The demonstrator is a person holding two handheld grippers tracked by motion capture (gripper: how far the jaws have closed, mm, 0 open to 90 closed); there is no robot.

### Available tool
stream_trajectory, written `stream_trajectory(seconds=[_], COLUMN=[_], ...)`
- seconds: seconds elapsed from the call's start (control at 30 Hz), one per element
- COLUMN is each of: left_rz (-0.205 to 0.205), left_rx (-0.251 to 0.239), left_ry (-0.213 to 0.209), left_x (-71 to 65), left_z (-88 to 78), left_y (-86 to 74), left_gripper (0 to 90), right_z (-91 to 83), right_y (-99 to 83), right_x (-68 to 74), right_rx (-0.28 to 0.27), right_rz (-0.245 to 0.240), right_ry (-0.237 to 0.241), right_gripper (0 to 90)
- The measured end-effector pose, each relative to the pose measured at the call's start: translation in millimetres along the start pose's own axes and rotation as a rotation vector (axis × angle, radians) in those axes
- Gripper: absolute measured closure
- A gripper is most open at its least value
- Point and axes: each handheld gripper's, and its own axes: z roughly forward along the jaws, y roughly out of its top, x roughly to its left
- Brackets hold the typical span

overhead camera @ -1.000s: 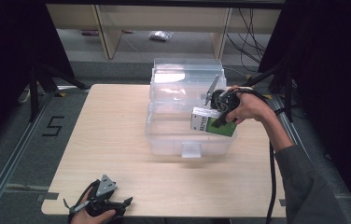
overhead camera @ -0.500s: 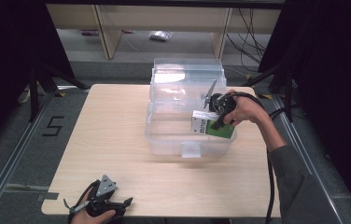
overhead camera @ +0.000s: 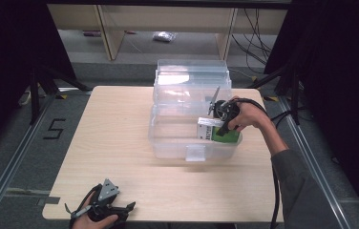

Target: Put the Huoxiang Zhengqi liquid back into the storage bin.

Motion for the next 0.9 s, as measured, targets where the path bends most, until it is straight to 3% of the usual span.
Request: stream_trajectory(seconds=[0.03, 0.1, 0.3, 0.33, 0.37, 0.43, 0.47, 0.5, 0.67, 0.73, 0.8, 0.83, 0.9], left_rz=[0.005, 0.008, 0.000, 0.003, 0.004, 0.009, 0.009, 0.014, 0.010, 0.002, 0.004, 0.015, 0.004], left_rx=[0.000, -0.003, -0.003, 0.004, 0.005, 0.006, 0.006, 0.014, 0.009, 0.003, 0.005, 0.013, 0.004], left_ry=[-0.004, -0.016, 0.006, -0.011, -0.014, 0.002, 0.002, -0.015, -0.013, -0.012, -0.011, -0.011, -0.011], left_x=[0.6, 0.0, -0.3, 0.4, 0.6, 0.5, 0.5, 1.2, 1.1, 0.8, 0.5, 1.2, 0.6], left_z=[0.1, -0.2, 0.4, -0.8, -1.0, -0.2, -0.2, -1.6, -1.9, -1.6, -1.3, -1.9, -1.5], left_y=[0.2, -0.5, -0.4, -0.3, -0.1, -0.2, -0.2, -0.2, -0.5, -0.5, -0.5, -0.5, -0.5], left_gripper=[15.6, 15.6, 15.5, 15.6, 15.6, 15.6, 15.6, 15.6, 15.6, 15.6, 15.6, 15.6, 15.6], right_z=[0.6, 2.0, 10.6, 13.6, 14.4, 15.4, 16.7, 17.5, 23.6, 26.8, 29.1, 30.5, 31.3], right_y=[0.2, 0.6, -0.2, -1.6, -2.0, -1.7, -1.7, -1.6, -3.5, -4.2, -5.0, -4.9, -5.7], right_x=[-0.8, 2.2, -0.4, 1.5, 0.5, 2.1, 0.1, 0.4, 0.5, -1.7, 0.1, -1.3, -0.3], right_rx=[-0.003, -0.002, -0.001, 0.016, 0.013, 0.018, 0.013, 0.013, 0.025, 0.017, 0.017, 0.014, 0.020], right_rz=[-0.013, 0.017, -0.047, -0.005, -0.014, 0.013, -0.014, -0.011, 0.024, -0.004, 0.020, -0.014, 0.009], right_ry=[-0.003, 0.005, -0.004, 0.016, 0.017, 0.018, 0.028, 0.027, 0.028, 0.041, 0.036, 0.042, 0.041], right_gripper=[64.3, 64.3, 64.2, 64.2, 64.2, 64.2, 64.1, 64.1, 64.1, 64.0, 63.8, 63.7, 63.5])
